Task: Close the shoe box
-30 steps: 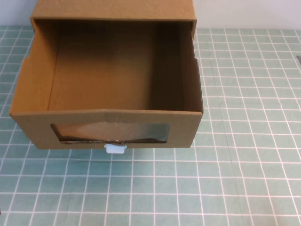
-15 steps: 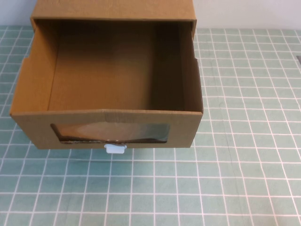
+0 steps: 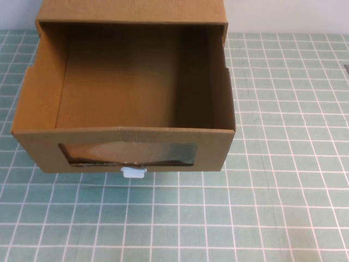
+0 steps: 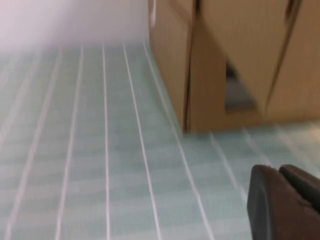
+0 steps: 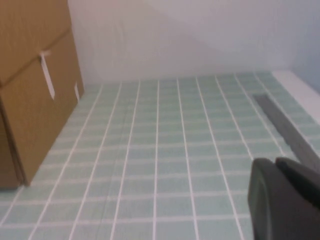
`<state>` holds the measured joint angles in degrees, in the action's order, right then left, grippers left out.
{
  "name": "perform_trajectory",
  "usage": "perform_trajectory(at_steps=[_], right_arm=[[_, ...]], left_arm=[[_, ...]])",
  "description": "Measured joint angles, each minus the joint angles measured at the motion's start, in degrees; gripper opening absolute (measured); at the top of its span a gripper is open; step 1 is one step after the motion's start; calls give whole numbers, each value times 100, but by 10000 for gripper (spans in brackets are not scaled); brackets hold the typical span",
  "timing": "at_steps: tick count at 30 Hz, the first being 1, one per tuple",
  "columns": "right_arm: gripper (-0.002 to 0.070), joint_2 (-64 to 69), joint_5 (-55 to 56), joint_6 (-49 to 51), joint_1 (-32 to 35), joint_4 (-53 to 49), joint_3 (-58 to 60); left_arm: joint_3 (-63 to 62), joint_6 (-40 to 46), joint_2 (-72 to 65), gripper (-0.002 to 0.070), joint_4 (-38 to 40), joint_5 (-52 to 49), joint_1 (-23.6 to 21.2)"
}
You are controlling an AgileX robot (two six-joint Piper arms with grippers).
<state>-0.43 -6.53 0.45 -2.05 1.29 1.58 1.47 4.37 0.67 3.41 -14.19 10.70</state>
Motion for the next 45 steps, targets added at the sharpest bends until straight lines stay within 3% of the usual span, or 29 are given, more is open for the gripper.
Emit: perform_trajectory(at_steps=[5,12,18,22,27,33,37,45], right_arm=[[-14,0,1243,0,0,0,0],[-14,0,2808,0,0,0,0],[-14,0,3026,0,0,0,0],[-14,0,3240,0,0,22,0],[-14,0,4331,11,0,33,0],[-14,-32,5562,316,0,281,-128],[-14,-35,5386,407,0,293,-886],[-14,-16,3655,602,0,293,-3189]], left_arm=[[0,0,0,-5,0,1306,0],[3,0,0,-5,0,4095,0],[3,0,4,-5,0,5789,0],[3,0,17,-5,0,6002,0],[3,-70,17,-5,171,6503,0],[-194,-729,17,-5,259,7190,0],[-935,-1267,17,-5,15,6613,9],[-2700,-1197,-24,-5,-443,4984,9]])
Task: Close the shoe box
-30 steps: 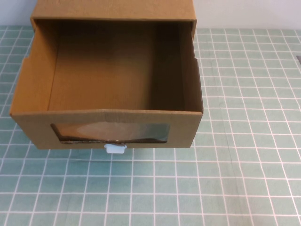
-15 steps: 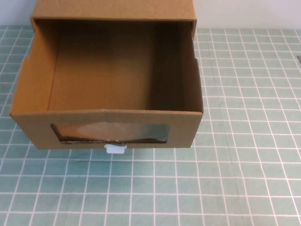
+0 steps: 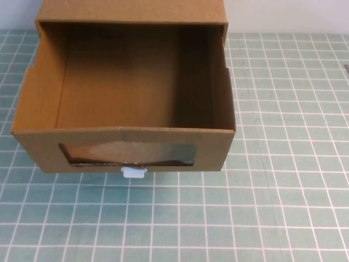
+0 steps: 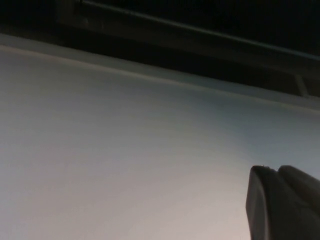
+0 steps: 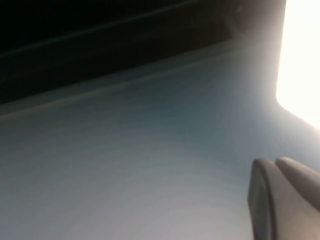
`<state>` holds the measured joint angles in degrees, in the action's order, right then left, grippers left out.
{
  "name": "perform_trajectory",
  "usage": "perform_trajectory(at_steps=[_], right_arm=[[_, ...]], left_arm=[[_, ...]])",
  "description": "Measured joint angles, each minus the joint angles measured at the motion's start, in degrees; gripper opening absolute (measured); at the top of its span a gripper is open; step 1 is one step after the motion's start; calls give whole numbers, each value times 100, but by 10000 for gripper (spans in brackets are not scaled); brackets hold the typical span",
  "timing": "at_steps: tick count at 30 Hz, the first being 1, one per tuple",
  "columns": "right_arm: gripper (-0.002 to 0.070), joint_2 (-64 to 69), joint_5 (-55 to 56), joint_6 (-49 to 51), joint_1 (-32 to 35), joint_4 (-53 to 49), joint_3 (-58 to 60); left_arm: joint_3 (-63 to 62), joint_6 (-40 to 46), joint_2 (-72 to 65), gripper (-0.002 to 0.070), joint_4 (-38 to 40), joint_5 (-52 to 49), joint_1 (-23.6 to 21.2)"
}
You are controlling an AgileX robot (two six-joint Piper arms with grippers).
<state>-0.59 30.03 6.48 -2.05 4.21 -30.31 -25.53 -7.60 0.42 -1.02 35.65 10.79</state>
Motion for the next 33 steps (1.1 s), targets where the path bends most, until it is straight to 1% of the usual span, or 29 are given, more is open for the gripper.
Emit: perform_trajectory(at_steps=[1,3,4,6,9,11,12,16,20,22,23,25,28,30,33], right_arm=[[-14,47,-215,33,0,0,-343],[-14,276,-975,94,0,0,-1052],[-14,446,-1394,104,0,0,-1339],[-14,910,-2606,104,0,0,-2035],[-14,1784,-4310,104,3,-10,-2790],[-14,2389,-5208,104,3,-59,-3070],[-14,2701,-5494,46,3,-128,-3146],[-14,3638,-5828,-233,3,-326,-3162],[-14,4205,-5828,-264,3,297,-3162],[-14,4375,-5852,-375,3,662,-3162],[-14,4453,-5853,-617,-23,899,-3162],[-14,4603,-5945,-1491,-137,1445,-3192],[-14,4875,-6411,-2920,-438,2353,-3397],[-14,5155,-6831,-3760,-681,2947,-3641],[-14,5656,-7501,-4539,-1055,3442,-4038]], left_arm=[[-240,-23,-82,-5,-3,-252,0],[-679,-170,-378,-5,-13,-833,0],[-925,-327,-576,-5,-13,-1245,0],[-1422,-695,-1050,-5,-13,-2282,0],[-2079,-997,-1824,-5,-13,-3897,0],[-2382,-1063,-2318,-5,-26,-4701,0],[-2462,-1063,-2563,-5,-38,-4939,0],[-2501,-1063,-3297,-5,-90,-5037,2],[-2539,-1063,-3862,-5,-125,-4724,26],[-2661,-1038,-4136,-5,-154,-4827,35],[-2771,-985,-4300,-5,-154,-4992,35],[-3033,-759,-4645,-5,-163,-5410,35],[-3542,44,-5184,-5,102,-6019,35],[-3948,730,-5581,-5,595,-6291,35],[-4637,1985,-6161,-5,1554,-6681,107]])
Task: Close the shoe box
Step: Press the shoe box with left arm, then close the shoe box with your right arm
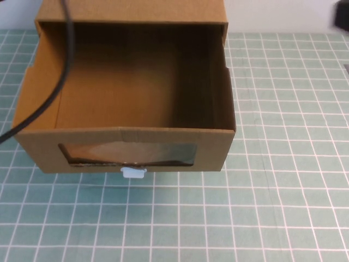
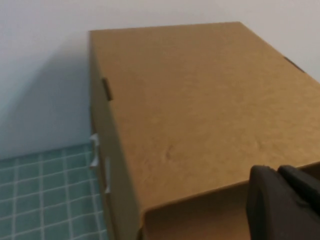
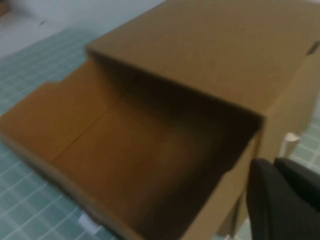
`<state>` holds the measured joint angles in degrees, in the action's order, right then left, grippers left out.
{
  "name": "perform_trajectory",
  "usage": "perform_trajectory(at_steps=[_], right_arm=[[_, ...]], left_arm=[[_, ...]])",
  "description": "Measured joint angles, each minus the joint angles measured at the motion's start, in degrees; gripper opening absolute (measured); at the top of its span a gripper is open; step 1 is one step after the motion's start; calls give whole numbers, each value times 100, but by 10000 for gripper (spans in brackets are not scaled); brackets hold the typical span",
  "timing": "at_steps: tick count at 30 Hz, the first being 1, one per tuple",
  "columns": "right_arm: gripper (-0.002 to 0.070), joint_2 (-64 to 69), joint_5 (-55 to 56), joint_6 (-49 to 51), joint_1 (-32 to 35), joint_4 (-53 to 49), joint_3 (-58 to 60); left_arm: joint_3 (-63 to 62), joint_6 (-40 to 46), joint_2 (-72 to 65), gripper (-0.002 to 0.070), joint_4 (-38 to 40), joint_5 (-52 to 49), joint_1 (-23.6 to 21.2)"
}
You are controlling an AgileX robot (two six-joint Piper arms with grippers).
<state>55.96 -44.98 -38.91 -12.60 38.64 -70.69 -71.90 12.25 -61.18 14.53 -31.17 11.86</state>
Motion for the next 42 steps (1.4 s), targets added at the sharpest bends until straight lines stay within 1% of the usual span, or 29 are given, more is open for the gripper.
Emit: perform_trajectory(at_steps=[3,5,8,12,18,21,25,27,29,34,37,39,42], right_arm=[[-14,567,-499,-481,-402,80,-349],[-14,861,-728,-676,-702,68,-557],[-14,1159,-800,-791,-1229,-130,-744],[-14,1284,-699,-715,-2153,-890,-767],[-14,1293,-108,457,-3638,-2758,-426],[-14,1297,355,1148,-4321,-3639,13],[-14,1505,725,1967,-5034,-4623,247],[-14,1716,819,2379,-5220,-5119,257],[-14,1950,918,2712,-5272,-5567,257],[-14,2684,1309,3818,-5298,-6974,271],[-14,2978,1508,4422,-5298,-7631,215],[-14,3135,1592,4826,-5248,-7960,80],[-14,3299,1687,5143,-5067,-8097,-182]], left_arm=[[-748,1115,-703,-5,814,-592,117],[-1253,1502,-1171,-5,1165,-1077,166],[-2075,1735,-1933,-5,1463,-1796,167],[-2966,1699,-2961,-5,1632,-2328,167],[-3761,1455,-3957,-5,2020,-2770,167],[-3831,1287,-4208,-5,2136,-2834,167],[-3876,1192,-4372,-5,2254,-2838,167],[-3901,1167,-4399,-5,2277,-2838,167],[-3909,1156,-4420,-5,2314,-2829,167],[-3909,1144,-4420,-5,2338,-2816,167],[-3909,1144,-4420,-5,2353,-2816,167],[-3909,1144,-4424,-5,2362,-2816,167],[-3909,1144,-4433,-5,2376,-2816,167]])
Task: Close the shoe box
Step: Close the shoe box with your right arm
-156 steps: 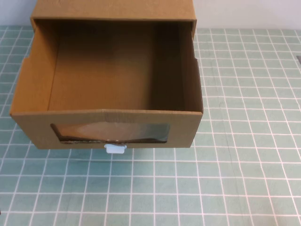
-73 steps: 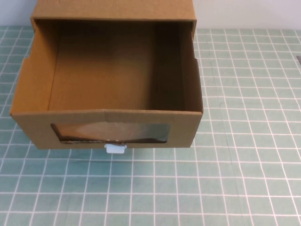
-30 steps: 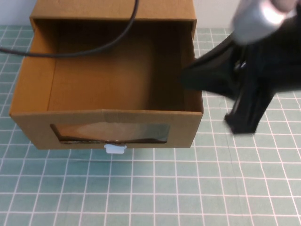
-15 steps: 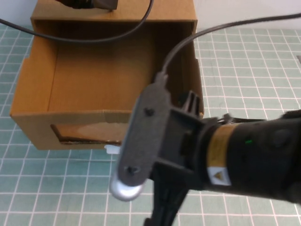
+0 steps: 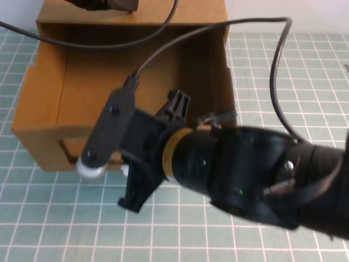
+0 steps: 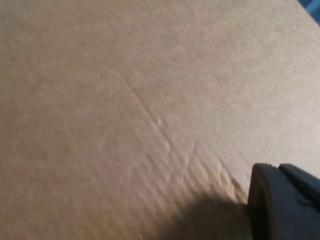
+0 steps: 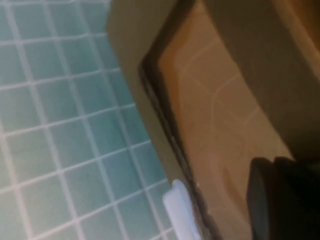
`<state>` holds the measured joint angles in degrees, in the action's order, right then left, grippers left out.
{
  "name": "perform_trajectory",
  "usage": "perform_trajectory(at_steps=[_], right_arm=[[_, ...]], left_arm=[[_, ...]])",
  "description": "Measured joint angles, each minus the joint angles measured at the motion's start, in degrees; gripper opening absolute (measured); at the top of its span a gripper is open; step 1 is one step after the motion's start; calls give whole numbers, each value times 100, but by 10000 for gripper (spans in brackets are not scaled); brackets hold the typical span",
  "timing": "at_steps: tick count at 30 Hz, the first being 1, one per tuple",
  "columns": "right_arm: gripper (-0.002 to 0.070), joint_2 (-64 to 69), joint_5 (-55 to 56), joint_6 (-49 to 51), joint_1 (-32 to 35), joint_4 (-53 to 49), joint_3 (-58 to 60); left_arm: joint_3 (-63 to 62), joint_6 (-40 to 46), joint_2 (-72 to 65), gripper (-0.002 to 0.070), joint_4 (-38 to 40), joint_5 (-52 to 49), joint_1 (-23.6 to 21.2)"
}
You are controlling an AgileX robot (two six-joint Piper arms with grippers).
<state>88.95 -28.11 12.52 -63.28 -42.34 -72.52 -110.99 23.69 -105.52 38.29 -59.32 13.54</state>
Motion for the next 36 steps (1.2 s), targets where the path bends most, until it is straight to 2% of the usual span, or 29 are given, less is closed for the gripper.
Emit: perform_trajectory(at_steps=[12,22,26,32,36], right_arm=[[-14,543,548,101,1090,259,-792],[-14,775,645,-11,1229,378,-1022],[-14,649,572,-603,939,666,-1031],[-14,515,-165,-2414,537,2324,-1031],[-14,725,-389,-3020,592,2904,-1031]], left_arm=[[0,0,0,-5,12,0,0],[0,0,-2,-5,24,0,0],[0,0,-2,-5,24,0,0],[0,0,-2,-5,24,0,0],[0,0,-2,-5,24,0,0]])
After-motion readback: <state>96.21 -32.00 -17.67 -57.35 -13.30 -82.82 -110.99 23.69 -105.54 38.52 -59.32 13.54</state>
